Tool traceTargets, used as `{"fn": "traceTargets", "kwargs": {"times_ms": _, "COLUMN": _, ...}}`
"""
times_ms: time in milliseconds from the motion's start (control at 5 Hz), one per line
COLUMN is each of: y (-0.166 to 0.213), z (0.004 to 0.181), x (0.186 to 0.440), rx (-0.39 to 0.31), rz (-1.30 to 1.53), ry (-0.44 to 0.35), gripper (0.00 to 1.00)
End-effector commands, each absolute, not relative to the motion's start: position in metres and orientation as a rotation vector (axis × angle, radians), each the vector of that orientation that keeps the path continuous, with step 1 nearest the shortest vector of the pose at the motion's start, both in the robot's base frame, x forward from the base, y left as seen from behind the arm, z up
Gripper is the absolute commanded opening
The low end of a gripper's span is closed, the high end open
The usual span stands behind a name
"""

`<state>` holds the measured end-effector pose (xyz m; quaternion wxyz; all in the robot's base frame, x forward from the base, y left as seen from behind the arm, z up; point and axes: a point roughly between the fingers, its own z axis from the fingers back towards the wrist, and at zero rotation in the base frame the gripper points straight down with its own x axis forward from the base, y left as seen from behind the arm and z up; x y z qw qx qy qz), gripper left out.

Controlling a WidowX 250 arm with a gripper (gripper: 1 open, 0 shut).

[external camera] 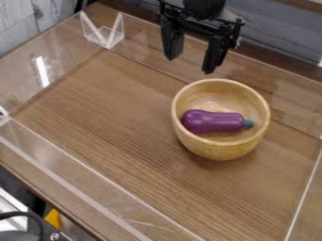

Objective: Remove the purple eggplant from inside the brown bowl and put it on the table

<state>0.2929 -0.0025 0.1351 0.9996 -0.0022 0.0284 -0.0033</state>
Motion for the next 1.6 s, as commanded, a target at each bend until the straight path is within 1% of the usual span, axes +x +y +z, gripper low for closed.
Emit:
{"fn": "traceTargets", "kwargs": {"times_ms": 0, "y": 0.001, "z": 0.133, "x": 0.289, "rx": -0.002, "rz": -0.028, "ry": 0.061, "gripper": 1.0}}
{"fn": "traceTargets", "kwargs": {"times_ms": 200, "y": -0.001, "z": 0.127, "x": 0.287, "rx": 0.002, "rz": -0.062, "ry": 0.054, "gripper": 1.0}}
{"fn": "traceTargets", "kwargs": {"times_ms": 600, "y": 0.003, "z": 0.118, "x": 0.296, "rx": 0.01, "rz": -0.17, "ry": 0.04, "gripper": 1.0}}
{"fn": "traceTargets", "kwargs": {"times_ms": 1000, "y": -0.015, "z": 0.114, "x": 0.297, "rx": 0.017, "rz": -0.232, "ry": 0.023, "gripper": 1.0}}
{"fn": "traceTargets", "kwargs": {"times_ms": 1400, "y": -0.041, "z": 0.103, "x": 0.302, "rx": 0.022, "rz": -0.164, "ry": 0.01, "gripper": 1.0}}
